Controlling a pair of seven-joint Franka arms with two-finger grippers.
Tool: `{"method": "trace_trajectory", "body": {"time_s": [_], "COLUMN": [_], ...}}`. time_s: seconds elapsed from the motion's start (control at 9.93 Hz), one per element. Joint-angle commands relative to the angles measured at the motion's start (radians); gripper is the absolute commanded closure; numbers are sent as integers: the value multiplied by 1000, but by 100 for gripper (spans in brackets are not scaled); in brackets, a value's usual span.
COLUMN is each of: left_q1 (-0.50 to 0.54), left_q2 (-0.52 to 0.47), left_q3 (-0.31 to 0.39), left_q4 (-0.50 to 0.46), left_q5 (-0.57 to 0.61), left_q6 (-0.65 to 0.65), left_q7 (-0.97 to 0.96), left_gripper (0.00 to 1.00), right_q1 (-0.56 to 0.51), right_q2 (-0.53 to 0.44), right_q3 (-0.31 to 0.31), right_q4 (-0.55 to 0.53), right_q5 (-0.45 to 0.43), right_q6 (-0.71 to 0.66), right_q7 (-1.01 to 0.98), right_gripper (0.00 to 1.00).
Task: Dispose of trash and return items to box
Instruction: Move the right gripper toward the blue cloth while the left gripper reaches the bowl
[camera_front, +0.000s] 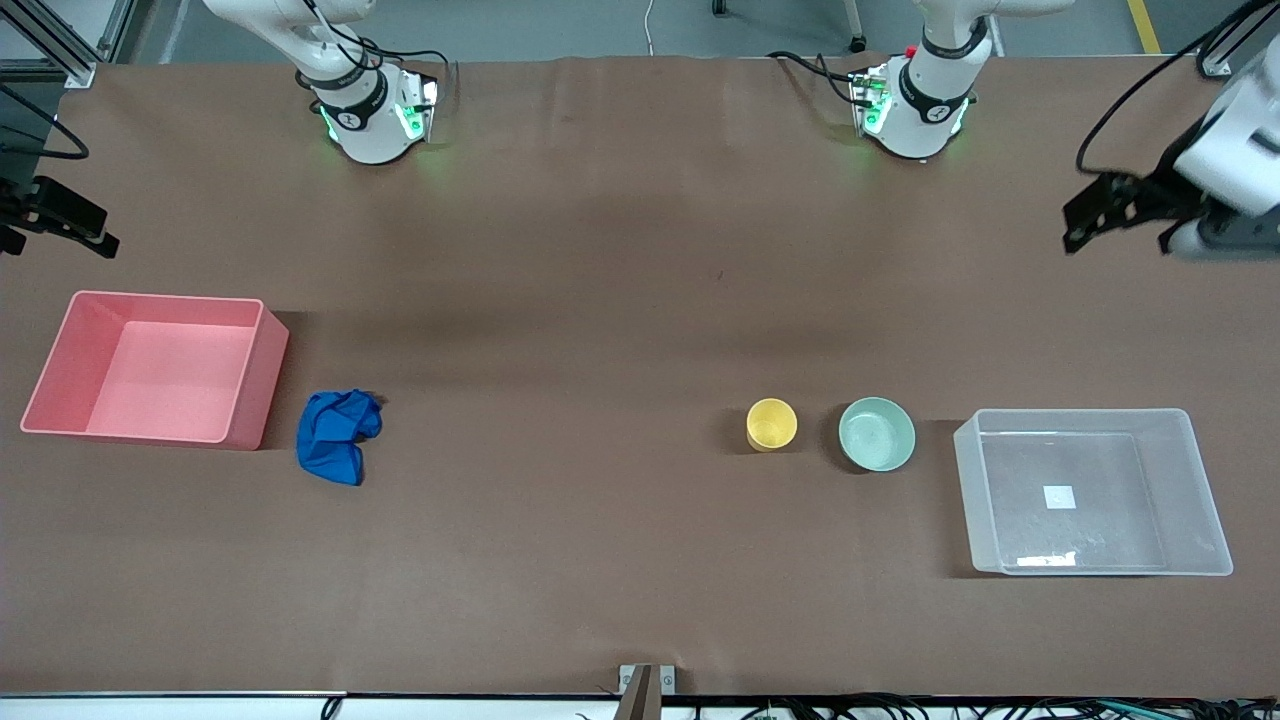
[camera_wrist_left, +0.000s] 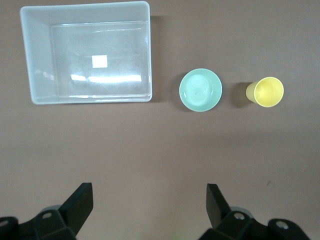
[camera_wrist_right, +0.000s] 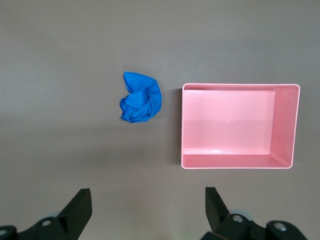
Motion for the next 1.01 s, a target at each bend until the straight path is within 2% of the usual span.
{"method": "trace_trajectory", "body": {"time_s": [0.0,0.2,0.4,0.5,0.6,0.91], "left_q1": [-11,-6,-1,-4,-8,-43], "left_q2": [106,132,149,169,198,286], "left_q3": [-5,-5,-7,-5,-7,-12], "left_q4": [-24,-125,-250,-283,-294,-300], "left_q5": [-9,-11,-11,-11,-11,-11], "left_q6": [84,217,373,424,449,498], "left_q7": [-99,-169,-225,-289,-363,-559], "left_gripper": [0,0,0,0,0,0], "right_q1": [-6,-2,0,-3,-3,3], "right_q2": [-11,-11,-7,24,70,229], "right_q3": [2,2,2,1,1,1], "right_q4": [-56,-160,-305,-379,-419,-424], "right_q5": [4,4,2,-2,-2,-2], "right_q6": [53,169,342,442,531,663], "right_q7": [-10,-10,-11,-14,-13,-5], "right_gripper": [0,1,2,2,2,2]}}
